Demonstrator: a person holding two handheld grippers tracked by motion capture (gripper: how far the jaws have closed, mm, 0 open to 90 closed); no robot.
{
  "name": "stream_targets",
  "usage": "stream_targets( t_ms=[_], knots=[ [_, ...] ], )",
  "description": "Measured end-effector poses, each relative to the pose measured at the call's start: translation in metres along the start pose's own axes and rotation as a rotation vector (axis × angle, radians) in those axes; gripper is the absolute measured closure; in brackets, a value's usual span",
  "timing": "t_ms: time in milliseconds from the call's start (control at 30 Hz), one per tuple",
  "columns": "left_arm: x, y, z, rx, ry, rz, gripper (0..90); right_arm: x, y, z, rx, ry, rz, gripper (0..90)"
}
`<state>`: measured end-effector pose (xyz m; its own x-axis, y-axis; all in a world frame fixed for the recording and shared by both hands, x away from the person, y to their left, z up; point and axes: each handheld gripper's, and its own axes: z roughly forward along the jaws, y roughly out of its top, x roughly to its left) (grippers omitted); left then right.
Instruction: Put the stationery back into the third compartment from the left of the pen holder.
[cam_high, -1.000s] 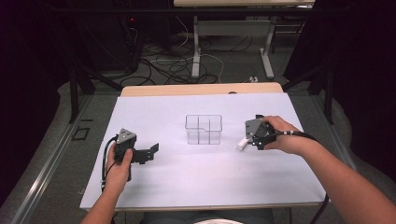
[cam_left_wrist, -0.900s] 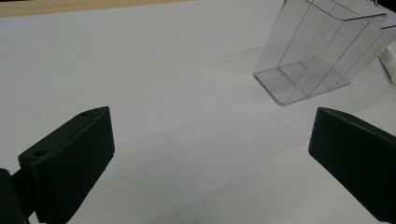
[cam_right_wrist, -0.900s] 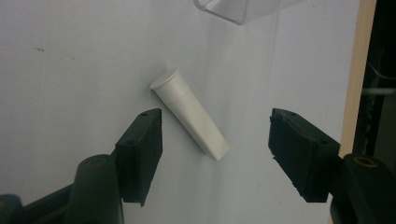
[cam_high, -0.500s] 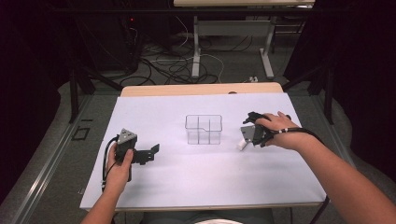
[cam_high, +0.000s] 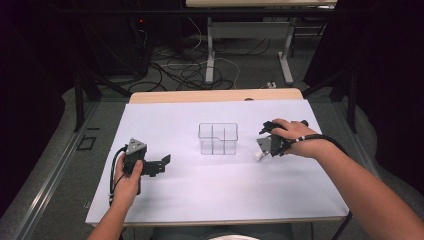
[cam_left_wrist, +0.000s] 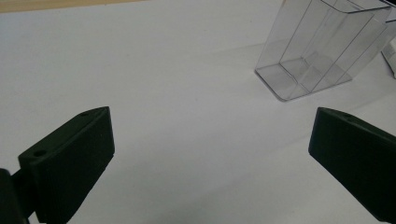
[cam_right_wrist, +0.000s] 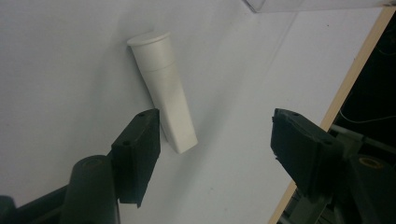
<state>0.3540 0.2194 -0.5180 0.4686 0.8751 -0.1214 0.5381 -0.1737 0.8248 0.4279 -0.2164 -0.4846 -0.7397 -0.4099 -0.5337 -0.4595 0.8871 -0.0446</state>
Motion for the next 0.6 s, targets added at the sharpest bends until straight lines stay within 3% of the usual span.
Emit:
stream_targets(
  t_ms=[133,200,233,333,500,600],
  knots=[
    [0.000,0.000,0.001,0.000,-0.002,-0.002,0.2,0.001,0.002,0.004,0.004,0.015,-0.014,34.1],
    [0.000,0.000,0.001,-0.004,0.000,-0.004,0.2,0.003,0.003,0.008,-0.034,-0.025,-0.006,37.8],
    [0.000,0.000,0.001,0.001,0.000,-0.005,0.2,0.003,0.004,0.009,-0.017,0.007,0.012,38.0],
    [0.000,0.000,0.002,0.000,-0.002,-0.005,0.2,0.004,0.006,0.010,-0.020,-0.009,-0.008,38.6],
    [0.000,0.000,0.002,0.002,-0.004,-0.006,0.2,0.006,0.007,0.014,-0.016,0.047,-0.037,48.9],
    [0.000,0.000,0.001,0.000,-0.007,-0.005,0.2,0.005,0.009,0.018,-0.014,0.074,-0.086,50.0]
  ],
)
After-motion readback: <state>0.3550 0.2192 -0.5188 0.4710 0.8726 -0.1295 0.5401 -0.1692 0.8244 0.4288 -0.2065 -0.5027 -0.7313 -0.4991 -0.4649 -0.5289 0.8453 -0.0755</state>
